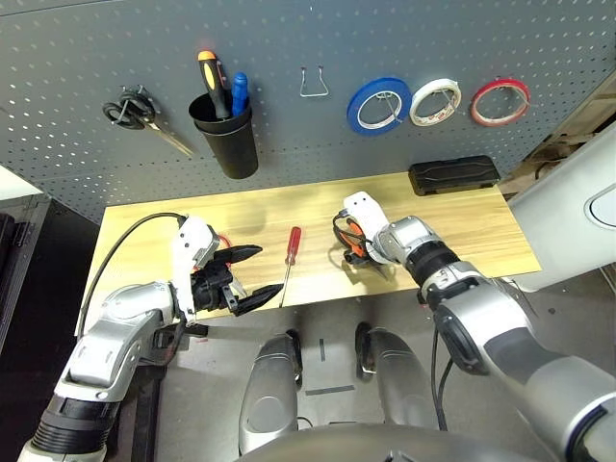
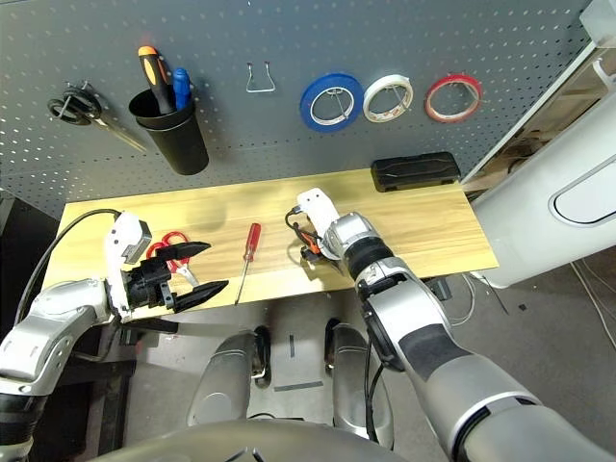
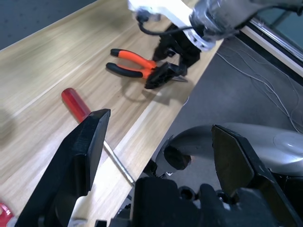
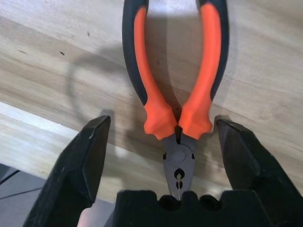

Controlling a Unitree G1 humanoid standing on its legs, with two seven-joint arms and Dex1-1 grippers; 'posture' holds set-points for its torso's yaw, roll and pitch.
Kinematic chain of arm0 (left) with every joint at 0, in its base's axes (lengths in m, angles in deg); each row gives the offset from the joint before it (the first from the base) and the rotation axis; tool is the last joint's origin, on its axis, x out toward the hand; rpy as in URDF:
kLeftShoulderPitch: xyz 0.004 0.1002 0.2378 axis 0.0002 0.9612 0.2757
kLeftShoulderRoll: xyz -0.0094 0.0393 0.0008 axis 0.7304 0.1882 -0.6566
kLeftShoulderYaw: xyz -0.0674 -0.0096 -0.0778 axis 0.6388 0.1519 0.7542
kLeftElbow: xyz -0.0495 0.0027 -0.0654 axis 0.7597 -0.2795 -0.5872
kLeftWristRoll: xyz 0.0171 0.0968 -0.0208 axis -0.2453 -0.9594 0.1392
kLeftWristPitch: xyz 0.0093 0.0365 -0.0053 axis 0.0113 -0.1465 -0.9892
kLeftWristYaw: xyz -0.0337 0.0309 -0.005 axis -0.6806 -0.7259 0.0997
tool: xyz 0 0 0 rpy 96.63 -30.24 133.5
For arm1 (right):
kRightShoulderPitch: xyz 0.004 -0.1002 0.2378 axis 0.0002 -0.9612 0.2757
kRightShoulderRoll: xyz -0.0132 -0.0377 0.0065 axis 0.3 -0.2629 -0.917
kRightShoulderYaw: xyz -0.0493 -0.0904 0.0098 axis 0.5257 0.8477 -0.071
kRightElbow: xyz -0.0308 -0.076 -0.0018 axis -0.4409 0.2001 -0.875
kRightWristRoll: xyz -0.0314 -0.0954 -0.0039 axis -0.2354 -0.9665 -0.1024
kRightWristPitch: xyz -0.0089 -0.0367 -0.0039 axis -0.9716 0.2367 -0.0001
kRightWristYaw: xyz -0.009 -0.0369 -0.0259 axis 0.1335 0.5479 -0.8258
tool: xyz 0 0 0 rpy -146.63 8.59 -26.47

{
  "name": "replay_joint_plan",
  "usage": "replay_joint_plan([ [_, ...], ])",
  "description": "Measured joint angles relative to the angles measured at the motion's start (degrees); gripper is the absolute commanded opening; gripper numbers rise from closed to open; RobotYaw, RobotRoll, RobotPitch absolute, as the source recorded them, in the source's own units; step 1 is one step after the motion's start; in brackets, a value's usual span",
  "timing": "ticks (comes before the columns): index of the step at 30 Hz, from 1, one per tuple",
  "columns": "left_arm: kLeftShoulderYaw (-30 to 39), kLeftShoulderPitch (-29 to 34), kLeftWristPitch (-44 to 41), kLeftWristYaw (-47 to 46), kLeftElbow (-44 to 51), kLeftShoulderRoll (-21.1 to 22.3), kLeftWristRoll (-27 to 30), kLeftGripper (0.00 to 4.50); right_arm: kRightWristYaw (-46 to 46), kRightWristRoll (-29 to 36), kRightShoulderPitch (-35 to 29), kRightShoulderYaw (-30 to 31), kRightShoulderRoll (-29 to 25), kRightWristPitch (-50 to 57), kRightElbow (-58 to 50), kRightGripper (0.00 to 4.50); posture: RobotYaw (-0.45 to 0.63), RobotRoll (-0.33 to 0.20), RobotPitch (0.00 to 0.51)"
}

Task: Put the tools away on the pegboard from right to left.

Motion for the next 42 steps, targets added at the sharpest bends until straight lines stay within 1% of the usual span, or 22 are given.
replay_joint_plan([
  [4, 0.83, -0.01, -0.21, -0.01, 0.26, 0.64, 0.25, 4.50, -0.82, -0.83, 0.18, -1.29, -0.25, -4.31, 2.69, 2.12, 0.15, 0.000, 0.210],
  [9, 1.11, -0.29, -0.22, -0.05, 0.25, 0.67, 0.39, 4.50, -1.11, -1.14, 0.15, -2.29, -0.35, -7.90, 4.35, 2.09, 0.14, 0.000, 0.189],
  [11, 2.28, -0.45, -0.16, -0.09, 0.24, 0.65, 0.79, 4.50, -0.76, -1.41, 0.11, -2.27, -0.54, -8.51, 4.45, 2.09, 0.13, 0.000, 0.175],
  [14, 4.97, -0.92, 0.38, 0.15, 0.12, 0.64, 2.77, 4.50, 1.62, -1.71, -1.43, -2.05, -2.20, -8.91, 1.68, 2.09, 0.11, 0.000, 0.161],
  [16, 6.64, -1.33, 0.75, 0.40, -0.39, 0.65, 3.84, 4.50, 3.50, -1.89, -3.16, -1.90, -3.94, -8.80, -2.45, 2.09, 0.10, 0.000, 0.150],
  [17, 7.47, -1.92, 0.90, 0.62, -0.66, 0.65, 4.42, 4.50, 4.69, -1.96, -5.44, -1.83, -5.41, -8.25, -7.68, 2.09, 0.09, 0.000, 0.139],
  [18, 8.42, -2.51, 1.05, 0.70, -0.83, 0.67, 5.11, 4.50, 6.15, -1.92, -8.31, -1.69, -7.16, -7.07, -14.46, 2.09, 0.09, 0.000, 0.137],
  [19, 9.19, -2.80, 1.15, 0.74, -0.89, 0.76, 5.44, 4.50, 7.18, -1.79, -9.95, -1.58, -8.34, -5.78, -18.90, 2.09, 0.08, 0.000, 0.134],
  [21, 10.91, -3.73, 1.18, 0.92, -0.91, 1.05, 6.77, 4.50, 9.43, -1.51, -14.80, -1.35, -11.52, -1.72, -31.48, 2.09, 0.07, 0.000, 0.122],
  [24, 12.42, -5.02, 0.46, 1.12, -0.92, 1.10, 9.18, 4.50, 12.80, -0.11, -20.64, -1.10, -15.26, 3.20, -47.24, 2.09, 0.06, 0.000, 0.107],
  [28, 15.34, -6.79, -1.45, 1.12, -0.94, 1.78, 12.85, 4.50, 18.16, 4.41, -24.89, -2.44, -19.40, 4.59, -62.68, 2.09, 0.05, 0.000, 0.094],
  [30, 16.67, -7.79, -2.49, 1.11, -0.94, 2.30, 14.15, 4.50, 20.20, 6.96, -25.22, -3.75, -20.41, 4.60, -67.37, 2.09, 0.05, 0.000, 0.086],
  [33, 17.58, -9.76, -3.70, 1.12, -1.08, 3.37, 15.63, 4.50, 21.78, 11.14, -24.27, -6.35, -20.48, 4.69, -71.14, 2.09, 0.05, 0.000, 0.081],
  [37, 18.64, -12.54, -4.70, 1.14, -2.49, 4.58, 16.70, 4.50, 22.00, 15.40, -19.22, -9.21, -19.37, 4.68, -72.17, 2.09, 0.06, 0.000, 0.075],
  [42, 19.04, -14.29, -5.21, 1.07, -3.39, 4.79, 17.60, 4.50, 20.48, 18.36, -13.48, -11.05, -16.79, 3.27, -71.76, 2.09, 0.07, 0.000, 0.073],
])
